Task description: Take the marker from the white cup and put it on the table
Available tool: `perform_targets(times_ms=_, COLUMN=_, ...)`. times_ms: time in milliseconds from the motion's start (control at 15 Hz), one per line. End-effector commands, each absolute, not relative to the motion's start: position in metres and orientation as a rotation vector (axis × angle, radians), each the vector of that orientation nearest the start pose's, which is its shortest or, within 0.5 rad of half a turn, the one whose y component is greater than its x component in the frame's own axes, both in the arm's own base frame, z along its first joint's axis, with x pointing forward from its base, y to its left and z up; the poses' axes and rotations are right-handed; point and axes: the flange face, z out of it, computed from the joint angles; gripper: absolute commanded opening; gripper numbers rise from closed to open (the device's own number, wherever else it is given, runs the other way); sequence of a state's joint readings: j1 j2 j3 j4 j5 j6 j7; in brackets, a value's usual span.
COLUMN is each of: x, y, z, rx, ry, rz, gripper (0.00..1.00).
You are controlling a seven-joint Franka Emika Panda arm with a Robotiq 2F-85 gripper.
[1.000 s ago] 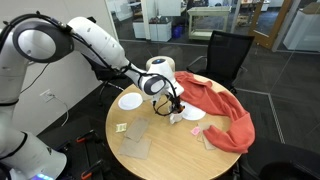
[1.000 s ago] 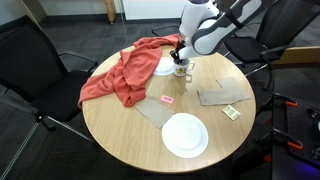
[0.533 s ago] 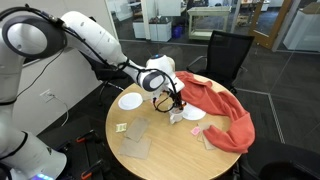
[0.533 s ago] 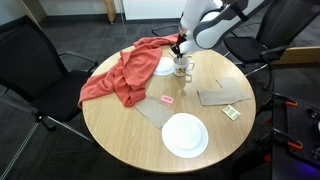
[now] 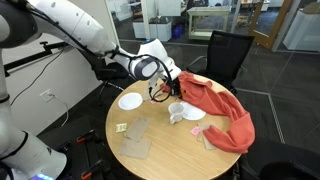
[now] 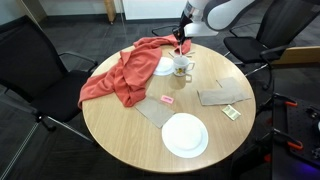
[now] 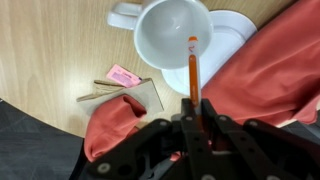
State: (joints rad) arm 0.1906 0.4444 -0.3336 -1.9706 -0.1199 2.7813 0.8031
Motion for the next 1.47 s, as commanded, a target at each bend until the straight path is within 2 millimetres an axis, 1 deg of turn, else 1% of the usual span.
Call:
perform_targets(times_ms=0, x=0.621, y=-0.049, z=0.335, rx=-2.891, ry=1.047, rz=-0.720, gripper=0.03)
perform_targets(times_ms=67, x=0.620, y=-0.041, z=0.343, rx=-2.895, ry=0.995, rz=-0.729, gripper=0.03)
perform_targets(times_ms=267, x=0.618, y=-0.003, z=0.364, rx=-2.920, ry=0.804, rz=-0.715, gripper=0.03)
perform_targets(times_ms=400, x=0.618, y=0.021, z=0.368, rx=-2.931, ry=0.692, rz=-0.698, gripper=0.03)
perform_targets(times_ms=533, x=0.618, y=0.043, z=0.365, rx=-2.949, ry=0.599, rz=-0.644, gripper=0.03)
perform_targets(times_ms=667, x=0.615, y=0.058, z=0.356, rx=-2.975, ry=0.523, rz=-0.571, gripper=0.03)
perform_targets(times_ms=800, x=0.609, y=0.067, z=0.346, rx=-3.019, ry=0.470, rz=-0.489, gripper=0.03)
perform_targets(times_ms=1000, x=0.601, y=0.076, z=0.329, rx=-3.084, ry=0.410, rz=-0.360, gripper=0.03)
perform_targets(times_ms=1133, x=0.598, y=0.083, z=0.313, rx=-3.117, ry=0.357, rz=-0.266, gripper=0.03)
perform_targets(times_ms=1400, x=0.593, y=0.096, z=0.284, rx=-3.150, ry=0.240, rz=-0.148, gripper=0.03)
